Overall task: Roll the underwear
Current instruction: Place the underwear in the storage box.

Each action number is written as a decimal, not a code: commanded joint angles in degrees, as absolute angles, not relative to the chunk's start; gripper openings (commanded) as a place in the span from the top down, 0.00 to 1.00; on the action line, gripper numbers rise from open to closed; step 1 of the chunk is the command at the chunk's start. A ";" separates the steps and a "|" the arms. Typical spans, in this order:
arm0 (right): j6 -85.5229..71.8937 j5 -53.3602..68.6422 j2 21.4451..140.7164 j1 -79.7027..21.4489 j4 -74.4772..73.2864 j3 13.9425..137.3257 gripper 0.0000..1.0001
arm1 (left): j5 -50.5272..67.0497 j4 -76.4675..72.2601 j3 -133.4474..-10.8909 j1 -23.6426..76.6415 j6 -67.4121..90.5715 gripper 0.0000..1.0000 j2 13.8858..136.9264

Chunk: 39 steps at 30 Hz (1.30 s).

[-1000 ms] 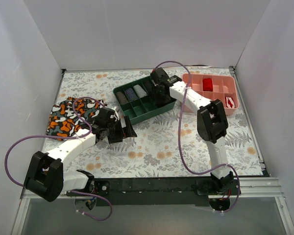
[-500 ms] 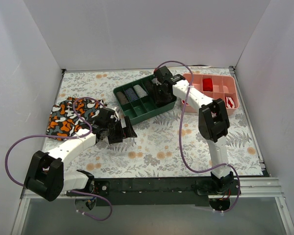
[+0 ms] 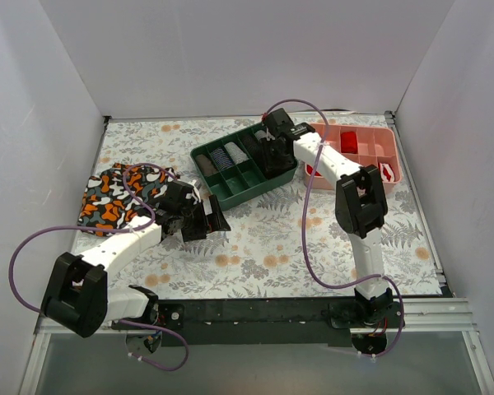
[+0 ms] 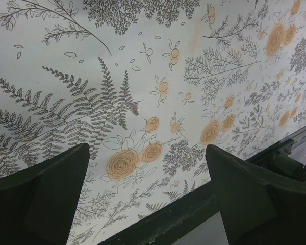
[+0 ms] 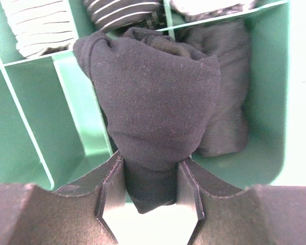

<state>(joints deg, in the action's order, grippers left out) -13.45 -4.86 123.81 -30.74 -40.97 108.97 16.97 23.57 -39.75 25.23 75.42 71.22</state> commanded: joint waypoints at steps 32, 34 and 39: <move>-7.47 -2.20 131.74 -32.96 -52.11 115.74 0.99 | 17.58 22.67 -39.11 24.87 74.44 0.02 72.07; -7.82 -2.19 132.01 -32.87 -53.87 116.11 0.99 | 17.49 22.59 -38.94 24.87 74.53 0.02 71.98; -8.61 -0.36 131.75 -32.87 -56.94 115.57 0.99 | 18.19 22.50 -38.94 24.87 74.53 0.02 72.33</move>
<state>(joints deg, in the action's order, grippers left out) -7.77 -4.21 130.30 -32.18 -47.46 114.78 17.23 22.65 -39.75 25.23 75.37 72.97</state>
